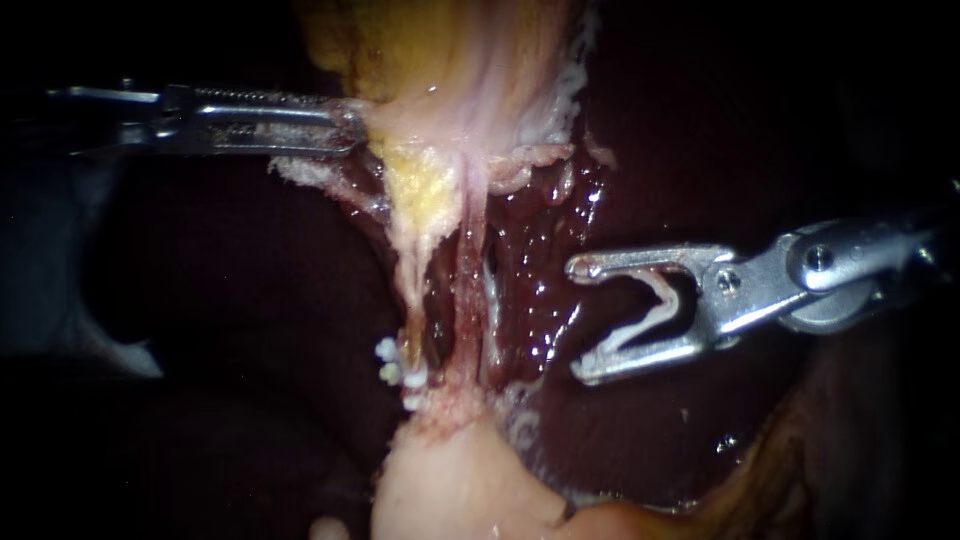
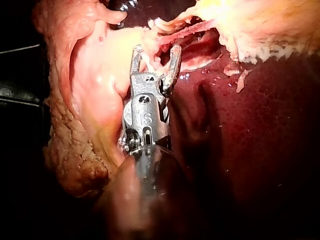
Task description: Clipping third clip left tube
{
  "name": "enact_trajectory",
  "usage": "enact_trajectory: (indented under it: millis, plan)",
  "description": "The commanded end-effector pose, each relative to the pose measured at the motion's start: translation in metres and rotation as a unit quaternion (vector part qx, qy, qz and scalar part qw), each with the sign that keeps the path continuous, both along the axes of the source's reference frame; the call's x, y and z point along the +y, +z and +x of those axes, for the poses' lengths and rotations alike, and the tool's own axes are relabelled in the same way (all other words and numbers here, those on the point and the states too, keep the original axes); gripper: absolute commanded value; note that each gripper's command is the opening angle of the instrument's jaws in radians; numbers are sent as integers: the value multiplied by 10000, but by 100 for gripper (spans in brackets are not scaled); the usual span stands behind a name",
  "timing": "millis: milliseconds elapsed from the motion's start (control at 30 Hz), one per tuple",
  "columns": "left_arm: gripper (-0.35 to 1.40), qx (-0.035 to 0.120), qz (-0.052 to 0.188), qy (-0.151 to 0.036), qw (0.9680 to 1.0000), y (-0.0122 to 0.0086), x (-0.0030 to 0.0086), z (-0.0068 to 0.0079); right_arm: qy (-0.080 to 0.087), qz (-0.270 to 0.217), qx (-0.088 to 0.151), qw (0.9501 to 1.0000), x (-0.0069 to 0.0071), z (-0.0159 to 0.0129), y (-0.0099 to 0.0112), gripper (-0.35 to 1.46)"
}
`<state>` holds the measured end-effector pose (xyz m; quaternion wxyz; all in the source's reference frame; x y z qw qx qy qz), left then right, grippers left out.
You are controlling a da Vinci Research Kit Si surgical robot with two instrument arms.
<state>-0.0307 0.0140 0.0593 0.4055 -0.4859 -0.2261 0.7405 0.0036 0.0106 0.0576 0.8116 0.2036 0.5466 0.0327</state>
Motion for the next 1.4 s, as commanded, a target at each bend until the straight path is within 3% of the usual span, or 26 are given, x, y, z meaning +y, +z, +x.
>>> enact_trajectory:
  millis: [33, 200, 400, 600, 900, 1167, 1400]
  plan:
    - [-35, -5, 2, 5, 10000, -1, 0, 1, 9, -4, -6, 10000, 0, 0, 1, 48]
    - [-35, -52, 60, 52, 10000, -20, 5, 13, 12, -5, -8, 10000, 0, 0, 1, 48]
    - [-35, -34, 95, -60, 9999, -54, 19, 38, 27, -12, -19, 10000, 1, 1, 2, 49]
    - [-35, -31, 134, -79, 9999, -64, 21, 56, 24, -13, -34, 10000, 0, 4, 1, 49]
    - [-35, -22, 219, -127, 9997, -69, 17, 54, 73, 174, 62, 9998, -6, 25, -3, 49]
    - [-35, -12, 222, -147, 9996, -74, 15, 48, 406, 808, 226, 9956, -10, 70, -1, 50]
    - [-35, -20, 232, -138, 9996, -78, 12, 42, 498, 1131, 171, 9922, -12, 111, 13, 50]
